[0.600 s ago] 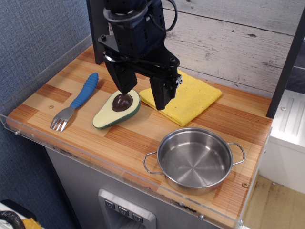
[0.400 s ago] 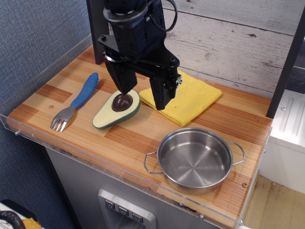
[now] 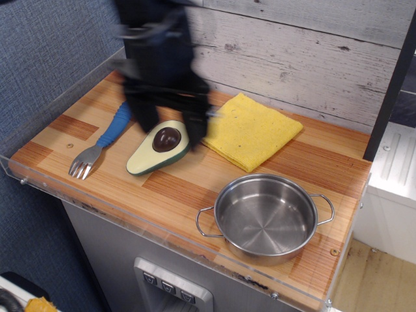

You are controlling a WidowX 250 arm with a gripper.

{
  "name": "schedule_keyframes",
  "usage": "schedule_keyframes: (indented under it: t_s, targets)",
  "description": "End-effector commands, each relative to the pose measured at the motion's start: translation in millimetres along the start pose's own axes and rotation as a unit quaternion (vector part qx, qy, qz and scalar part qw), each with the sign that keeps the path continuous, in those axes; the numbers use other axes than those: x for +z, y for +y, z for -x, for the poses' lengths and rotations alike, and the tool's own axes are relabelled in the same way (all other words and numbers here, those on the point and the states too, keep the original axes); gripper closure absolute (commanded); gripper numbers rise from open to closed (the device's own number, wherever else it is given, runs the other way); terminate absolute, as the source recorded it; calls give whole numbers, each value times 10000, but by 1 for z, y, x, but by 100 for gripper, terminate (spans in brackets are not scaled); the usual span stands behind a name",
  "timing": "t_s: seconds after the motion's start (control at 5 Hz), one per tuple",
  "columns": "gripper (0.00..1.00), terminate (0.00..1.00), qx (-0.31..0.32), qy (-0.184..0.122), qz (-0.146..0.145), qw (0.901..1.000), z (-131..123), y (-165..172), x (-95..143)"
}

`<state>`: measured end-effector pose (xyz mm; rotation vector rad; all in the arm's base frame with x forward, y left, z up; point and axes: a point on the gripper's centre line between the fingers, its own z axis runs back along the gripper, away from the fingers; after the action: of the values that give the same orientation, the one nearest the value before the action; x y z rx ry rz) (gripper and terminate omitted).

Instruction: Place the fork on the napkin

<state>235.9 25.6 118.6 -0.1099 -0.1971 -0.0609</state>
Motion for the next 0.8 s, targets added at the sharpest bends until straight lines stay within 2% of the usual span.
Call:
schedule_keyframes:
  t_s: [0.0, 0.2, 0.4, 0.6]
  targets:
    - [0, 0, 529, -394, -75, 9978, 19, 87, 15]
    - [0, 0, 415, -131, -193, 9989, 13, 137, 8]
    - [0, 0, 295, 71, -227, 9993, -7, 154, -8]
    - [0, 0, 280, 271, -360, 9986, -17, 154, -21]
